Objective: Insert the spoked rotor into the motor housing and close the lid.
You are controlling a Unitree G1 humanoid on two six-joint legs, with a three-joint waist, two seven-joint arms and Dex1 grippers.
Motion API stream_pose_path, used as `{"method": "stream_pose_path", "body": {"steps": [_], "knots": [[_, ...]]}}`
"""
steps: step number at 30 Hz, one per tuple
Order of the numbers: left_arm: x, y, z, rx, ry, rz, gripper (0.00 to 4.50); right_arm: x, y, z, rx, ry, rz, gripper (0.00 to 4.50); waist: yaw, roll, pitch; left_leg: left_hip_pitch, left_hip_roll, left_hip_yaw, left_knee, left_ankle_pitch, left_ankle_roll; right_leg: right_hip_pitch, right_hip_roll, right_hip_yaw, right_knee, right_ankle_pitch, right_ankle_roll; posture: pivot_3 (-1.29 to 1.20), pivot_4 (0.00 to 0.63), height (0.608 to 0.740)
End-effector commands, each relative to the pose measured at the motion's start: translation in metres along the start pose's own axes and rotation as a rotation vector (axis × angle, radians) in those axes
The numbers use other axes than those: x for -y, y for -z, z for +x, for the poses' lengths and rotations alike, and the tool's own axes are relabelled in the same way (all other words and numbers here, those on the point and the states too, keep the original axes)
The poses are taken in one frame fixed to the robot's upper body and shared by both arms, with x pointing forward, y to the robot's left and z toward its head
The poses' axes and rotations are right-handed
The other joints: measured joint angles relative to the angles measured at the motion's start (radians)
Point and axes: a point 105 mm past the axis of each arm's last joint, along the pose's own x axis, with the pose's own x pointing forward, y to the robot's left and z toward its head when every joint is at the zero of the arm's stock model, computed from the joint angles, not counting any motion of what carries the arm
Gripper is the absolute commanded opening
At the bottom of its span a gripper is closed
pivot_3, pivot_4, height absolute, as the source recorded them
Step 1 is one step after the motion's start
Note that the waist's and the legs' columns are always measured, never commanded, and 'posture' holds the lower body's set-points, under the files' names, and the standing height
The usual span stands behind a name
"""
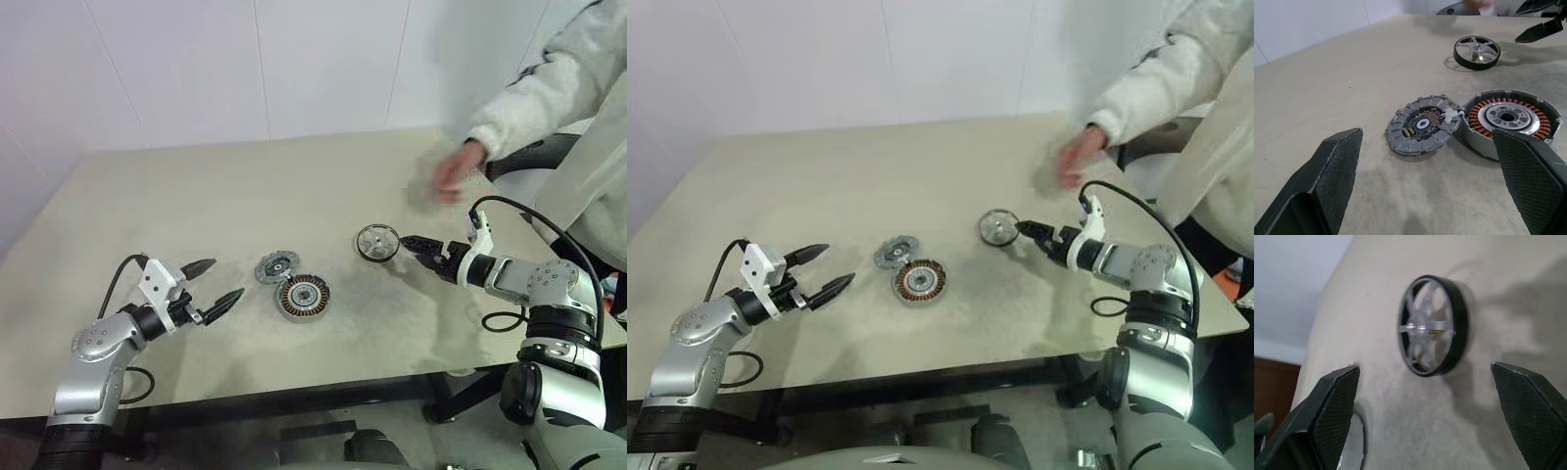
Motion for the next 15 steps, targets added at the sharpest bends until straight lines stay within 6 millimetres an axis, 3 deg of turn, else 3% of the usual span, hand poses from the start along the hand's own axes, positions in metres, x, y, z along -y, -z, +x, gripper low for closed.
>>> {"method": "stream_pose_path", "body": {"steps": [1,15], "knots": [[-0.002,-0.011,0.001,0.026,0.005,0.04,4.5,-0.01,-0.007,0.005,0.041,-0.048,-0.002,4.49,-0.001,0.0,0.0,0.0,0.0,0.0,0.0,0.0,0.0,0.0,0.0,0.0,0.0,0.0,0.0,0.0,0.0,0.74],[-0.004,-0.007,0.0,0.026,-0.002,0.037,4.5,-0.024,0.009,0.037,-0.005,-0.096,-0.011,4.49,-0.003,0.0,0.0,0.0,0.0,0.0,0.0,0.0,0.0,0.0,0.0,0.0,0.0,0.0,0.0,0.0,0.0,0.74]]}}
